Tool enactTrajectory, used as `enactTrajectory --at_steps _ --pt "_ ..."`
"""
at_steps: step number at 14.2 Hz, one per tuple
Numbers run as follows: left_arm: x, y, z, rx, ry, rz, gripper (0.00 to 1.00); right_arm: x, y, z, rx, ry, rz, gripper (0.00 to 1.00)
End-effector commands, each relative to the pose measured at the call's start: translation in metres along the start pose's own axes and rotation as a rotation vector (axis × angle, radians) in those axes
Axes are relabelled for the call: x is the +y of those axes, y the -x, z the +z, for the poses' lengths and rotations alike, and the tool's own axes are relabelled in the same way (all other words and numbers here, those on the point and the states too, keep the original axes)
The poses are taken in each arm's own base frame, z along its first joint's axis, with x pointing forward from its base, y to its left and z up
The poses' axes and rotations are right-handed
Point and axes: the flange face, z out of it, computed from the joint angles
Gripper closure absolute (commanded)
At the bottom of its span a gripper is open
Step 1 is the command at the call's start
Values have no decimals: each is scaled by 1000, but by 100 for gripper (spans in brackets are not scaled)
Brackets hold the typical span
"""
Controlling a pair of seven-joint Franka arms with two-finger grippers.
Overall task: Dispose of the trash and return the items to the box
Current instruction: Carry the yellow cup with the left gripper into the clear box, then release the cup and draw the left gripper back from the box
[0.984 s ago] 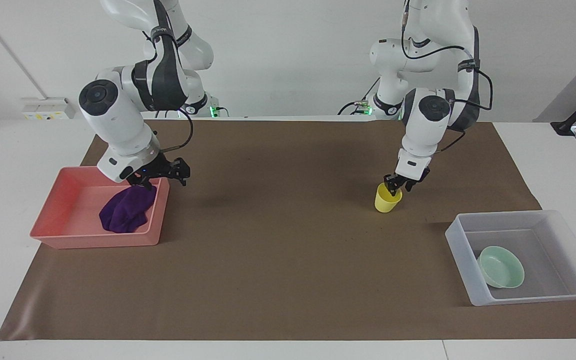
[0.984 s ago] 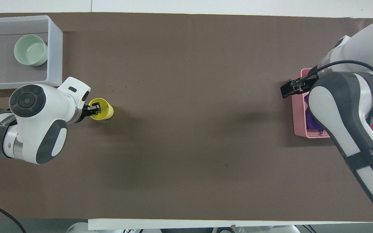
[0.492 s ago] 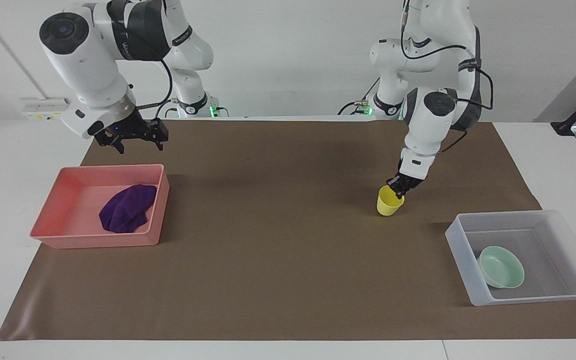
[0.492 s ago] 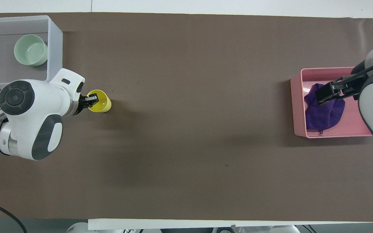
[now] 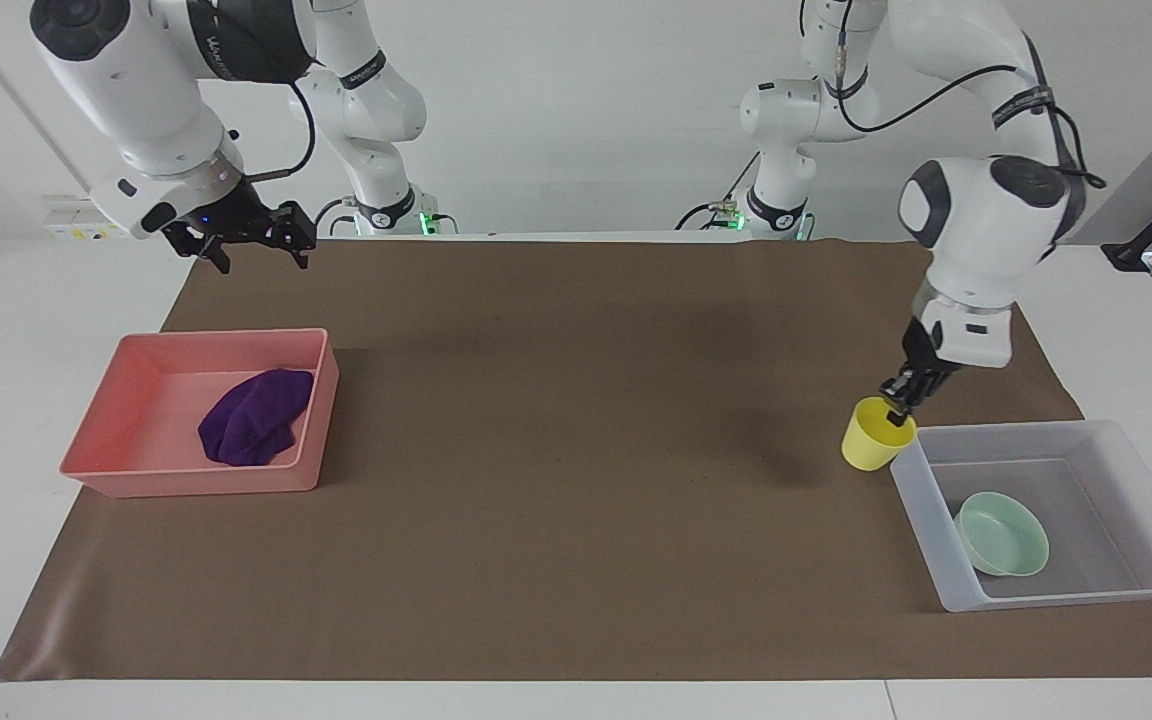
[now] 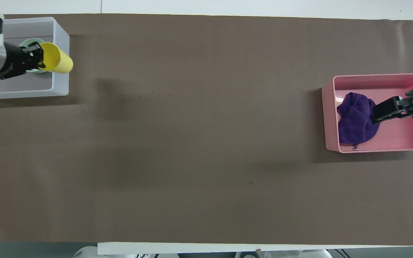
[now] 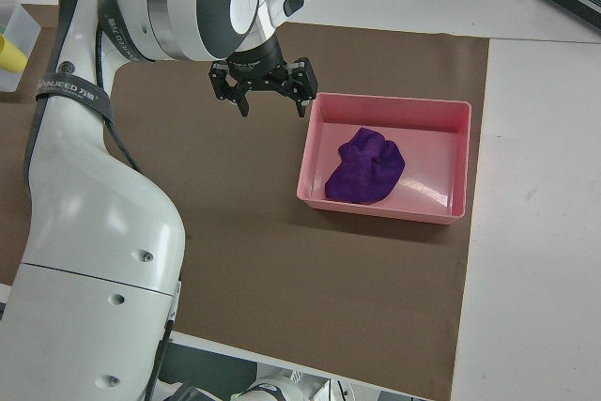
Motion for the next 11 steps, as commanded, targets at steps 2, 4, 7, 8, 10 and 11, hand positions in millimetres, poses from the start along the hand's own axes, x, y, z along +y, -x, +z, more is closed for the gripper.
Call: enactTrajectory --at_steps 2,4,7,8,10,11 --pt "-65 -83 20 42 -17 -136 100 -4 11 -2 -2 -16 -22 0" --pt "-92 -100 56 47 -21 -176 100 1 13 -4 3 -23 -13 0" --pt "-95 -106 104 32 -22 -187 100 14 17 -9 16 -65 8 0" --pt "-98 -105 111 27 -29 -184 100 19 17 -9 20 -84 16 0" --pt "-95 -87 140 -14 -48 -158 100 18 13 -13 51 -81 9 0" --pt "-96 -85 144 -16 -48 -152 100 14 11 -14 68 -76 3 0"
